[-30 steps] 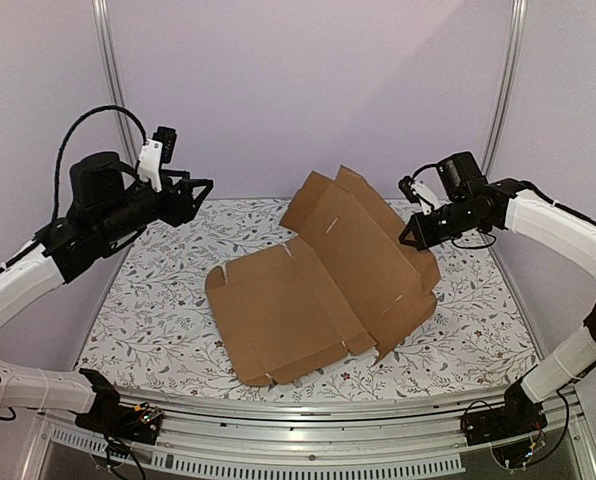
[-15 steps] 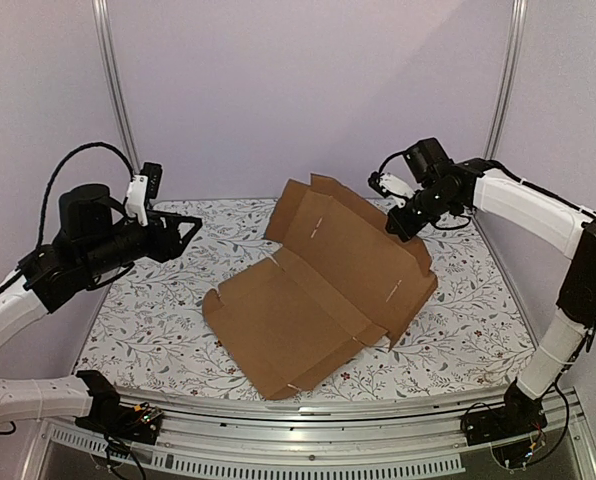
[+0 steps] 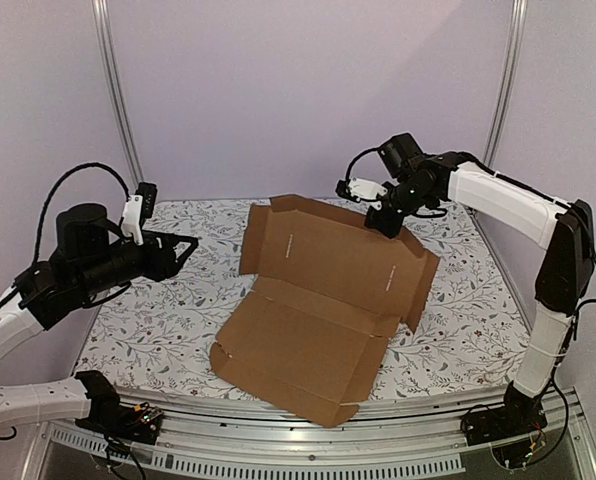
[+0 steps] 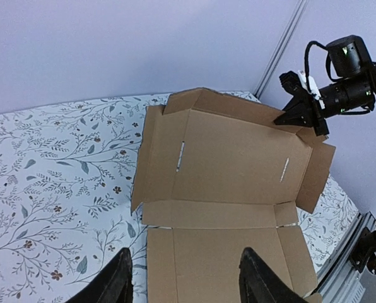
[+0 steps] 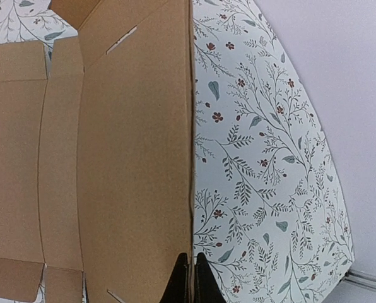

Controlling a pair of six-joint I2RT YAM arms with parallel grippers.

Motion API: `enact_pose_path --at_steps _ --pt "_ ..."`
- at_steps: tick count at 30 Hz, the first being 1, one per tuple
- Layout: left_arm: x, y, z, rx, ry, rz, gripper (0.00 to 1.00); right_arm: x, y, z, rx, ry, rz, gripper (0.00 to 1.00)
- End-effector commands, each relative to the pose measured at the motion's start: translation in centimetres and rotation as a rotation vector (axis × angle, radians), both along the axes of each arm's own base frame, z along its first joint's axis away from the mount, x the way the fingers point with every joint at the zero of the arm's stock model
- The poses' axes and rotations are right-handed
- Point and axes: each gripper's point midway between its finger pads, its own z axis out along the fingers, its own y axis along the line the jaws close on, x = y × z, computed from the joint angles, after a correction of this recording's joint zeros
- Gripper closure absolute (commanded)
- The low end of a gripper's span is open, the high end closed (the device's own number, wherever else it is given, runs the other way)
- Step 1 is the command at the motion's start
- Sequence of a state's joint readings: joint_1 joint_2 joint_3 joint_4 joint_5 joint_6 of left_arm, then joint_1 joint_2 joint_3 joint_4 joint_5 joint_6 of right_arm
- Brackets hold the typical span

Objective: Fold the paper box

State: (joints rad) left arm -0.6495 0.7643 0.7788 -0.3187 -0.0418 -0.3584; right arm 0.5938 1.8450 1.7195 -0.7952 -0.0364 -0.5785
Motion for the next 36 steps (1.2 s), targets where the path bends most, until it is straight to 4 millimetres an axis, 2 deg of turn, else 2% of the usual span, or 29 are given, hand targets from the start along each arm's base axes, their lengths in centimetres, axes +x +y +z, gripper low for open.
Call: enact_pose_path --at_steps 1,4,8,13,15,19,26,31,36 --pt "-0.5 -1.8 -1.8 -0.033 0.066 -0.070 0.44 0.9 1.6 1.5 0.000 -0.067 0.111 1.00" --pt "-0.5 -3.5 -2.1 -0.068 0.092 -0.126 0.44 0.3 2.7 2.1 0.030 -0.072 0.179 1.00" --pt "-0.3 -5.2 -1.4 -0.114 0.088 -0.180 0.43 -1.0 3.8 3.4 0.062 -0.089 0.260 1.00" --pt "0.7 -7.1 -0.4 -0.126 0.081 -0.217 0.44 -4.0 5.3 3.7 0.056 -0.092 0.360 1.00" --pt "1.2 -7.4 0.3 -0.123 0.071 -0.211 0.44 -5.1 5.7 4.1 0.047 -0.110 0.390 1.00" --pt "2.6 -6.8 2.1 -0.123 0.036 -0.137 0.47 -6.8 6.3 4.1 0.038 -0.147 0.415 1.00" --pt "4.3 -5.7 4.9 -0.085 0.012 -0.035 0.67 -8.7 6.8 5.5 0.044 -0.232 0.431 1.00" --pt "5.0 -5.5 4.3 -0.022 0.047 -0.007 0.99 -9.6 6.8 5.8 0.049 -0.260 0.428 1.00" --pt "5.0 -5.7 2.7 0.016 0.117 -0.013 1.00 -9.9 6.5 6.1 0.057 -0.287 0.408 1.00"
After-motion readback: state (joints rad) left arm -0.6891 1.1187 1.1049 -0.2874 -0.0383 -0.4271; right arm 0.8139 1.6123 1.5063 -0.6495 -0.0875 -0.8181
